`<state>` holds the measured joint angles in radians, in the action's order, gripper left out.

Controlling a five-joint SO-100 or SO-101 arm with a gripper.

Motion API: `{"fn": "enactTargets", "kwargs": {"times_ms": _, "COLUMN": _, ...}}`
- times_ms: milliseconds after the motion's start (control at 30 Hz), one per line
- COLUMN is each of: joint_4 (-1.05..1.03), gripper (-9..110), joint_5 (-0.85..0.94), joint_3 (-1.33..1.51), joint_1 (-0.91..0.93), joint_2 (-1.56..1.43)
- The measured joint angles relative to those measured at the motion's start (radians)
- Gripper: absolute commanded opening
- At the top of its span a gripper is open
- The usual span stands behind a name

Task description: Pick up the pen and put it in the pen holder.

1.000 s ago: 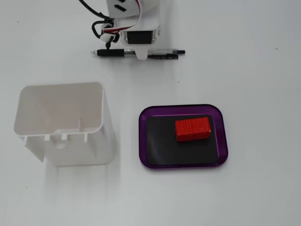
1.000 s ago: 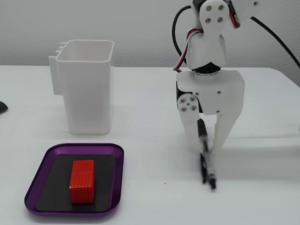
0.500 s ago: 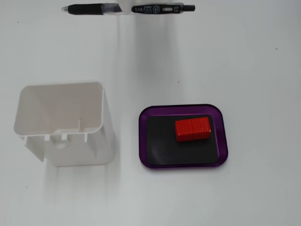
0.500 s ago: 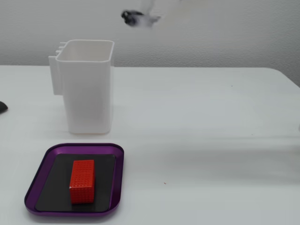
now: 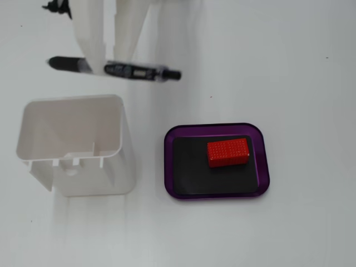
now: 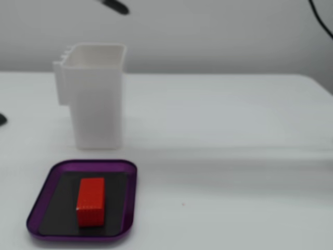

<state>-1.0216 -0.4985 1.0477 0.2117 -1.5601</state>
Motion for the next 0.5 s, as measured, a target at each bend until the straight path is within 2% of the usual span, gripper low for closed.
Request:
{"fn": "enactTargets", "kwargs": {"times_ms": 267, "joint_4": 0.0, "gripper": -1, "joint_5": -0.008, "joint_3": -0.216, "joint_1": -0.003, "joint_2": 0.291}}
{"fn": "enactTargets", "kwargs": {"times_ms": 500, "joint_4": 0.0, "gripper": 0, "joint_5": -0.008, "joint_3": -0.267, "joint_1": -0.003, "joint_2": 0.364}}
